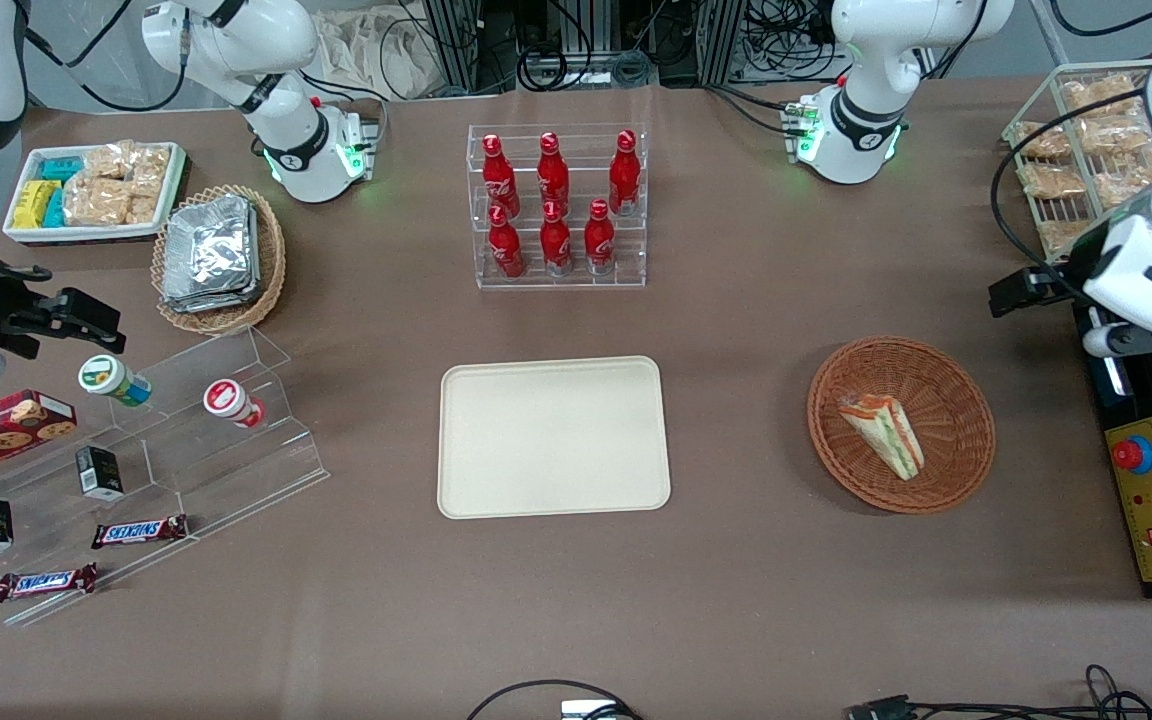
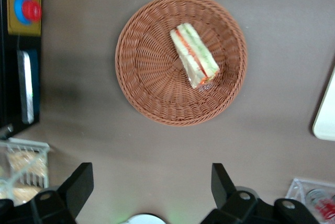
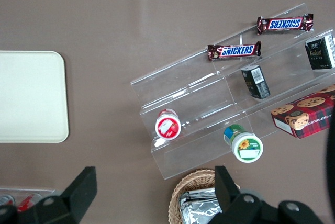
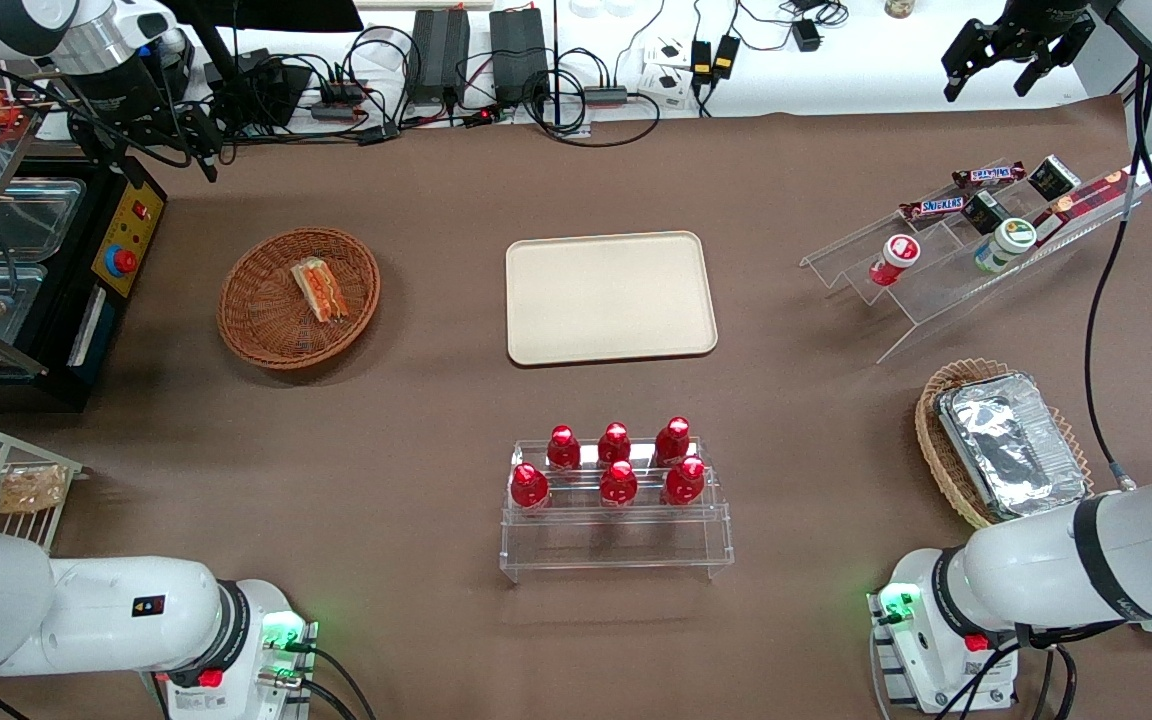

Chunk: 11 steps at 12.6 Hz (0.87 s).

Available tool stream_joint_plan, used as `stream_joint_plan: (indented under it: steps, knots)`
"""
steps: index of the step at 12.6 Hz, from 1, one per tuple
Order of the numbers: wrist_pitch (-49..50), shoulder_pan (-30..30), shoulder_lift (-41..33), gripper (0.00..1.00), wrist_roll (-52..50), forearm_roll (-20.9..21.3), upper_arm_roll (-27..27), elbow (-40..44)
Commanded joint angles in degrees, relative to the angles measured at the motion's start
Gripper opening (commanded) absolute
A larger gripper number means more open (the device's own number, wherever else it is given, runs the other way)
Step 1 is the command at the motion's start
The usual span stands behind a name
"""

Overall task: Place sandwich from basket to tray
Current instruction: 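Move the left gripper over the wicker basket toward the wrapped sandwich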

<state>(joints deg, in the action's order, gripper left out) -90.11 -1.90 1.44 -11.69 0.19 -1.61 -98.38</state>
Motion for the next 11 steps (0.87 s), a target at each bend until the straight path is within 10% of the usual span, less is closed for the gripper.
stream_joint_plan:
  steps: [1,11]
  knots:
    - [-0.5,-1.4,5.1,0.97,-8.9,-4.0,-0.2,0.5]
    - [-15.8,-0.6,23.8,0.95,-20.2,-10.9,-0.6,0.4]
